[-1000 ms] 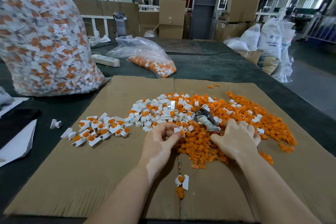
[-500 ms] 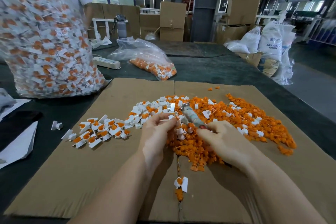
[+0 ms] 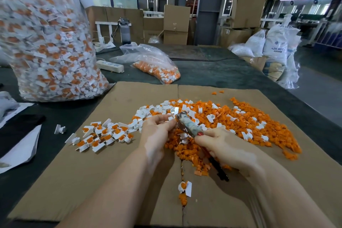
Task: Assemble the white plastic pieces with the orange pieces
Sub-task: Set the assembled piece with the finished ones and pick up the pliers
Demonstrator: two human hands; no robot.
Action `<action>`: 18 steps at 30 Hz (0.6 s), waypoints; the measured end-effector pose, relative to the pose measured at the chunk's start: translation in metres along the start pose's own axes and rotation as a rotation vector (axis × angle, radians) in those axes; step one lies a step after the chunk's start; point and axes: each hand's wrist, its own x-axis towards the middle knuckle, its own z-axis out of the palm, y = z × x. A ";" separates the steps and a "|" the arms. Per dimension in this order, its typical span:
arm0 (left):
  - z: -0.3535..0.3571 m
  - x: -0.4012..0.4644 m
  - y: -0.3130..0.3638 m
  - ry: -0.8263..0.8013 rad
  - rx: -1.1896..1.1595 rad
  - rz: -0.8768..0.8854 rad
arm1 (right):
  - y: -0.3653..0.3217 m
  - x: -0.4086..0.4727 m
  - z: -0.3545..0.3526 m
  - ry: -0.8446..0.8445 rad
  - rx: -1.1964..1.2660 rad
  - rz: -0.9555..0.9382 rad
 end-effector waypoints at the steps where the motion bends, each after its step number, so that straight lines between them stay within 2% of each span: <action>1: 0.000 0.000 -0.001 0.005 -0.001 -0.001 | -0.001 -0.001 0.001 0.018 -0.035 -0.011; 9: 0.004 -0.003 -0.004 0.018 -0.022 0.041 | 0.001 0.000 0.009 0.138 -0.138 -0.060; 18: 0.004 -0.004 -0.015 0.019 -0.020 0.006 | 0.010 0.002 0.014 0.160 -0.217 -0.035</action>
